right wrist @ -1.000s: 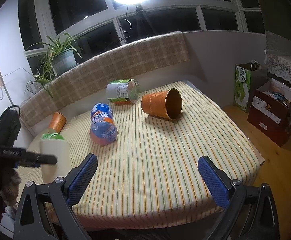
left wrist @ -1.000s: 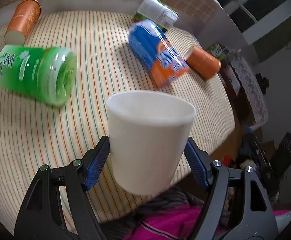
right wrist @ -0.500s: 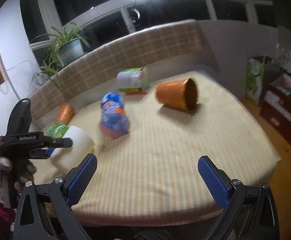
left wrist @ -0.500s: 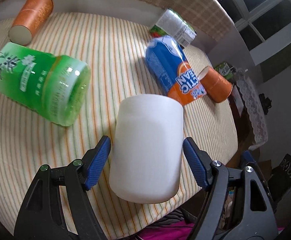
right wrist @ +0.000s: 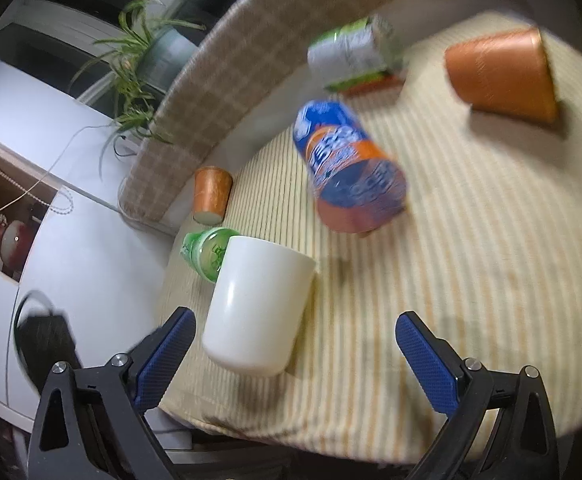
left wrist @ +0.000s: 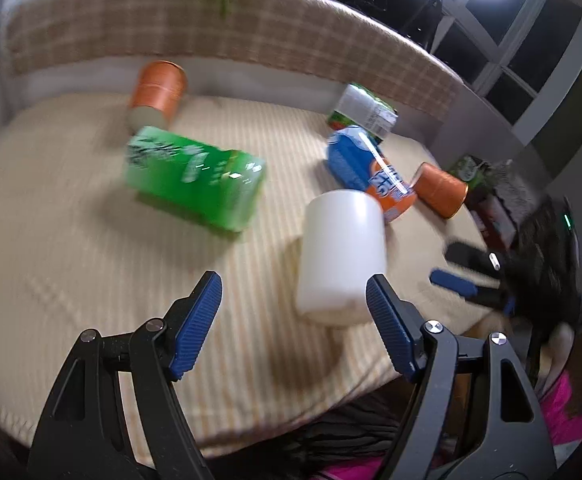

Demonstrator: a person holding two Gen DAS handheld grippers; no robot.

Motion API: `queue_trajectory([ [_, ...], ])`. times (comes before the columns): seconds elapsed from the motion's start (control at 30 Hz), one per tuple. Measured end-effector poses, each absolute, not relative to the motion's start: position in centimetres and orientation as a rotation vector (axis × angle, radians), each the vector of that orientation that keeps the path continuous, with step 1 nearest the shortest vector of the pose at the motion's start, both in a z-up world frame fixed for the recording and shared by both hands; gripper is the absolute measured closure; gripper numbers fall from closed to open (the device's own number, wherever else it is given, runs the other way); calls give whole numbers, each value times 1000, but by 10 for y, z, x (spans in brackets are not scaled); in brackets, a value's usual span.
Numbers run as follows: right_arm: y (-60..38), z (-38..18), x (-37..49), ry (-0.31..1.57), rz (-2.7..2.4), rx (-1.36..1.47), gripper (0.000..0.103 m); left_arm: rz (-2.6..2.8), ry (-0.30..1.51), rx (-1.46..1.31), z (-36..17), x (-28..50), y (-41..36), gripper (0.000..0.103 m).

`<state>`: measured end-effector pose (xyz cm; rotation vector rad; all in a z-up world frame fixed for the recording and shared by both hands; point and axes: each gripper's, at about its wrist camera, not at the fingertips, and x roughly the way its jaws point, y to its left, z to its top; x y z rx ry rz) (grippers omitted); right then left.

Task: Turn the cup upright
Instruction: 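Rotate the left gripper to turn the white cup rim-up, then lower the upright white cup onto the table with the left gripper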

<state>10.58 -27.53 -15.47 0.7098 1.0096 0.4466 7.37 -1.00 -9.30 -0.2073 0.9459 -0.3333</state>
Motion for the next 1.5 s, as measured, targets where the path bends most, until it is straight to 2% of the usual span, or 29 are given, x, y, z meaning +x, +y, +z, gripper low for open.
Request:
queue_trajectory([
  [0.23, -248, -175, 135, 1133, 508, 822, 7, -278, 926, -233, -101, 41, 12, 26],
  [0.53, -235, -198, 154, 1204, 501, 910, 16, -270, 926, -235, -107, 29, 16, 26],
  [0.6, -234, -198, 156, 1201, 502, 914, 19, -262, 917, -229, -107, 28, 16, 26],
  [0.67, -231, -195, 158, 1196, 519, 903, 27, -263, 913, -239, -107, 27, 17, 26],
  [1.1, -226, -184, 153, 1162, 505, 814, 27, -256, 882, -223, -101, 25, 13, 26],
  [1.5, -222, -156, 145, 1053, 474, 604, 28, -267, 859, -218, -95, 21, 6, 26],
])
